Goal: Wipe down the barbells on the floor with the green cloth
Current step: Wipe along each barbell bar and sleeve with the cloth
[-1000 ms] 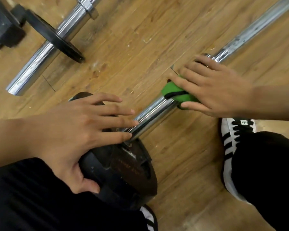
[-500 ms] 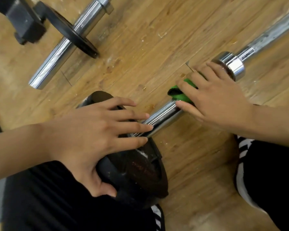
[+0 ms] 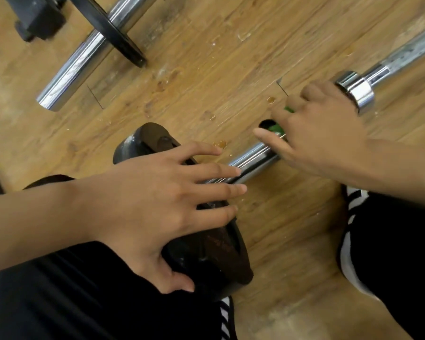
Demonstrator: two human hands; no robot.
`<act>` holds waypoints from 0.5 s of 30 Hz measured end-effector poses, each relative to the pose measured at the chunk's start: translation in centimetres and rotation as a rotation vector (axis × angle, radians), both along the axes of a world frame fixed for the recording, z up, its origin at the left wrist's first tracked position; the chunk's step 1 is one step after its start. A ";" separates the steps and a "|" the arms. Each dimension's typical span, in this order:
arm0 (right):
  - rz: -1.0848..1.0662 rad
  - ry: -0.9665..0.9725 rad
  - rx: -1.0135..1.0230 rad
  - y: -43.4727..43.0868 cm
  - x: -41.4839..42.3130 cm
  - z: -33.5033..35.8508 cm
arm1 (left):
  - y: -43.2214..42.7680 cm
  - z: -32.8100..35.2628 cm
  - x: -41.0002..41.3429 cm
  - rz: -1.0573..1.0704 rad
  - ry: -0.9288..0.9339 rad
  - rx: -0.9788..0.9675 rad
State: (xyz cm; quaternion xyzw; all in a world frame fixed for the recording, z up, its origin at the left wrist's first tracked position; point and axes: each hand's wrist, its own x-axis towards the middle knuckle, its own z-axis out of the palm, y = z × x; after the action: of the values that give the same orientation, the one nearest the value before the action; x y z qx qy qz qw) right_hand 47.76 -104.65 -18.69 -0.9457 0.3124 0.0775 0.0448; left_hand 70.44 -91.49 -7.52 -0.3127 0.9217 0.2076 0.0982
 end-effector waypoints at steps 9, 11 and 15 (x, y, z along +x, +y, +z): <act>0.250 -0.162 0.089 1.8 0.3 -1.6 | 0.7 -0.4 0.0 0.015 0.028 -0.012; 0.138 -0.194 -0.014 -0.6 -2.3 -1.8 | 0.4 -0.5 0.6 0.039 0.059 -0.012; 0.010 -0.210 -0.061 -1.5 -1.9 -2.1 | -1.1 -0.4 2.2 0.042 0.092 0.000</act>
State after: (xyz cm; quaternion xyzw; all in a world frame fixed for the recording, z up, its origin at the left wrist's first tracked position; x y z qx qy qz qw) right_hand 45.90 -106.13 -20.75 -0.9511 0.3033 -0.0315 0.0483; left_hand 72.67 -92.55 -7.97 -0.3221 0.9184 0.2240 0.0513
